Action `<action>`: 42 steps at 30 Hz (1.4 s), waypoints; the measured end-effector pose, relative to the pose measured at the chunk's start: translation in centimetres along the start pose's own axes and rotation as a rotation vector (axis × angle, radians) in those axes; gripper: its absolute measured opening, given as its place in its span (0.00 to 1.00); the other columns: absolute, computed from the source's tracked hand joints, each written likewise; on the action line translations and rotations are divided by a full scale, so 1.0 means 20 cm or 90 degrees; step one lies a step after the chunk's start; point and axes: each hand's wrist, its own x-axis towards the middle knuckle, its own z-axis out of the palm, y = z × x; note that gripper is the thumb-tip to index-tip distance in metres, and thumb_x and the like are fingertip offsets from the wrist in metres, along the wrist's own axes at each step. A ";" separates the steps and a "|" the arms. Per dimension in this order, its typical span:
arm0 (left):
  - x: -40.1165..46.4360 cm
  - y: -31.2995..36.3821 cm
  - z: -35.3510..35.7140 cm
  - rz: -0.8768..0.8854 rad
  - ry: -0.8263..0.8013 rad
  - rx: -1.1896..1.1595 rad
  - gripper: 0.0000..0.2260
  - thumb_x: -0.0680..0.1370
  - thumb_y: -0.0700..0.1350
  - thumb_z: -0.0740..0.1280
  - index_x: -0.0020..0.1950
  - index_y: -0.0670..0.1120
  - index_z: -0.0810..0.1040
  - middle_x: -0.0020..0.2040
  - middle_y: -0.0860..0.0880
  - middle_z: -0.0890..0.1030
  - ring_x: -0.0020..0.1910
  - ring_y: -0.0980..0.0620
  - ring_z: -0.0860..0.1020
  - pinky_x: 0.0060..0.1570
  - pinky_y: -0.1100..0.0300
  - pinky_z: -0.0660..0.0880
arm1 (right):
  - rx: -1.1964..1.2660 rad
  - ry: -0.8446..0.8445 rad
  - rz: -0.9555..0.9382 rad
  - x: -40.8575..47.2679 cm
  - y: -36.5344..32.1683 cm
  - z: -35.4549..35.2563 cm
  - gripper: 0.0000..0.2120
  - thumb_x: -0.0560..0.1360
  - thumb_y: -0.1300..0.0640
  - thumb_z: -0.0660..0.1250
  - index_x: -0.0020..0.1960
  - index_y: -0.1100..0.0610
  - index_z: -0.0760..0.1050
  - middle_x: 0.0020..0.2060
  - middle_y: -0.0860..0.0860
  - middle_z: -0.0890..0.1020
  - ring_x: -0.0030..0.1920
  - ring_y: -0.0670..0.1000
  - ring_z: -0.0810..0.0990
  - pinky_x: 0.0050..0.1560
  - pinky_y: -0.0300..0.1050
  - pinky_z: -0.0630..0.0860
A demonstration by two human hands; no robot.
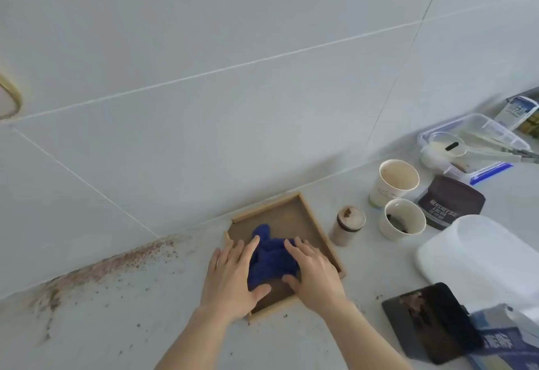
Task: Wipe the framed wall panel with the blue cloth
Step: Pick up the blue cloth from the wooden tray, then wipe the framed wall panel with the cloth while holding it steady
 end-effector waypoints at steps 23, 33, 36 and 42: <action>-0.10 -0.02 -0.30 0.003 0.204 -0.029 0.05 0.84 0.54 0.65 0.58 0.58 0.77 0.55 0.59 0.84 0.58 0.52 0.74 0.60 0.58 0.67 | -0.018 0.213 0.019 -0.05 -0.16 -0.21 0.11 0.81 0.58 0.64 0.59 0.48 0.82 0.51 0.47 0.86 0.54 0.53 0.77 0.57 0.45 0.68; -0.41 -0.27 -0.79 0.028 0.363 -0.010 0.06 0.83 0.50 0.64 0.52 0.54 0.80 0.48 0.57 0.86 0.53 0.50 0.76 0.56 0.57 0.68 | -0.038 0.309 -0.047 -0.20 -0.70 -0.54 0.13 0.79 0.59 0.61 0.57 0.48 0.82 0.50 0.47 0.86 0.55 0.53 0.76 0.50 0.41 0.62; -0.55 -0.40 -0.93 0.029 0.417 -0.015 0.06 0.83 0.50 0.64 0.52 0.55 0.80 0.47 0.58 0.86 0.52 0.50 0.76 0.55 0.57 0.68 | -0.048 0.328 -0.073 -0.25 -0.93 -0.61 0.14 0.80 0.59 0.58 0.57 0.48 0.80 0.49 0.47 0.85 0.54 0.52 0.75 0.52 0.41 0.64; -0.81 -0.65 -1.19 0.012 0.518 -0.024 0.05 0.82 0.50 0.64 0.50 0.56 0.80 0.47 0.59 0.85 0.50 0.51 0.77 0.52 0.57 0.67 | -0.029 0.342 -0.115 -0.32 -1.38 -0.70 0.12 0.80 0.61 0.58 0.55 0.50 0.78 0.49 0.48 0.83 0.51 0.53 0.78 0.49 0.44 0.70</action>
